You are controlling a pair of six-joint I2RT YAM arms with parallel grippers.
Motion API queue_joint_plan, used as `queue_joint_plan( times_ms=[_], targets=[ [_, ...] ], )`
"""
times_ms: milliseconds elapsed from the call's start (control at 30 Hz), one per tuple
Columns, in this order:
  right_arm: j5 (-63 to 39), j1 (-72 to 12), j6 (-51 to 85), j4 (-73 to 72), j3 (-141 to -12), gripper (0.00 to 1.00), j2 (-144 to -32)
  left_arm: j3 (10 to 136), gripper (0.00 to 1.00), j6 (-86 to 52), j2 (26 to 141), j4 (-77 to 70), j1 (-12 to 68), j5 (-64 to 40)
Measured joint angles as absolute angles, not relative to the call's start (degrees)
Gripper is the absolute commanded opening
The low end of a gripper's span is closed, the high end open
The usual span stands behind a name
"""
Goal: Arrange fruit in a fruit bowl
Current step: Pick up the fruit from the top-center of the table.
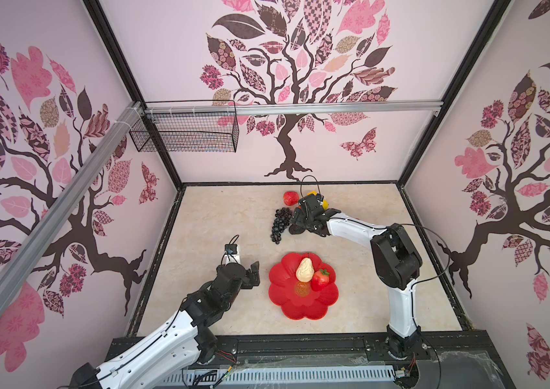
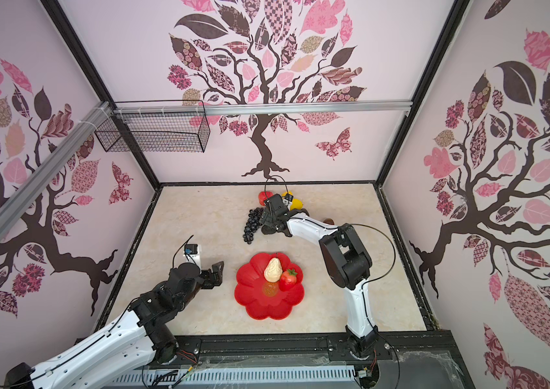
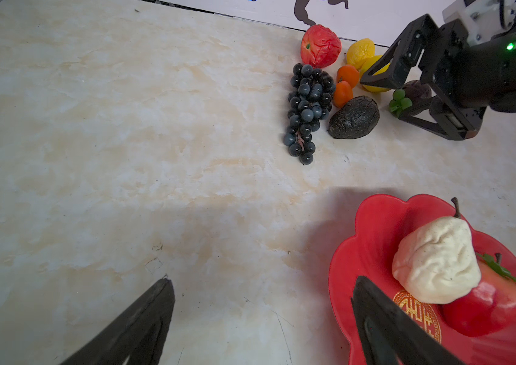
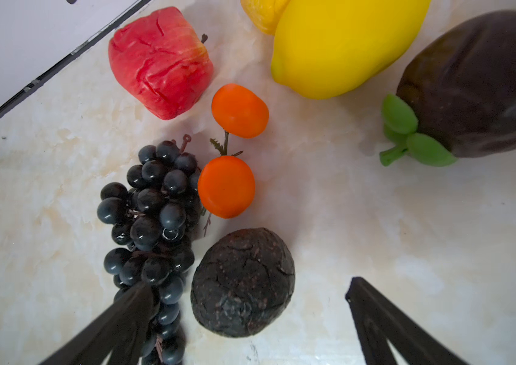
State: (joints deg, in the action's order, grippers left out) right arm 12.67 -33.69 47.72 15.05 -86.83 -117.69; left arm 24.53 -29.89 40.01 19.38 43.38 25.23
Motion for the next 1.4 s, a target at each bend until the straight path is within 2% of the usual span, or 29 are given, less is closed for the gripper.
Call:
queue_joint_plan(
  times_ms=[500, 1200, 1300, 1400],
  targets=[
    [14.2, -34.3, 48.0, 19.2, -92.7, 0.99, -124.4, 24.5, 0.91, -30.0, 41.5, 19.4, 43.4, 25.4],
    [16.2, -34.4, 45.1, 19.1, -89.3, 1.00, -124.4, 24.5, 0.91, -30.0, 41.8, 19.4, 43.4, 25.9],
    [16.2, -34.4, 44.1, 19.1, -89.3, 0.96, -124.4, 24.5, 0.91, -30.0, 42.0, 19.4, 43.4, 25.9],
    [16.2, -34.4, 42.8, 19.0, -89.4, 0.89, -124.4, 24.5, 0.91, -30.0, 42.1, 19.4, 43.4, 25.9]
  ],
)
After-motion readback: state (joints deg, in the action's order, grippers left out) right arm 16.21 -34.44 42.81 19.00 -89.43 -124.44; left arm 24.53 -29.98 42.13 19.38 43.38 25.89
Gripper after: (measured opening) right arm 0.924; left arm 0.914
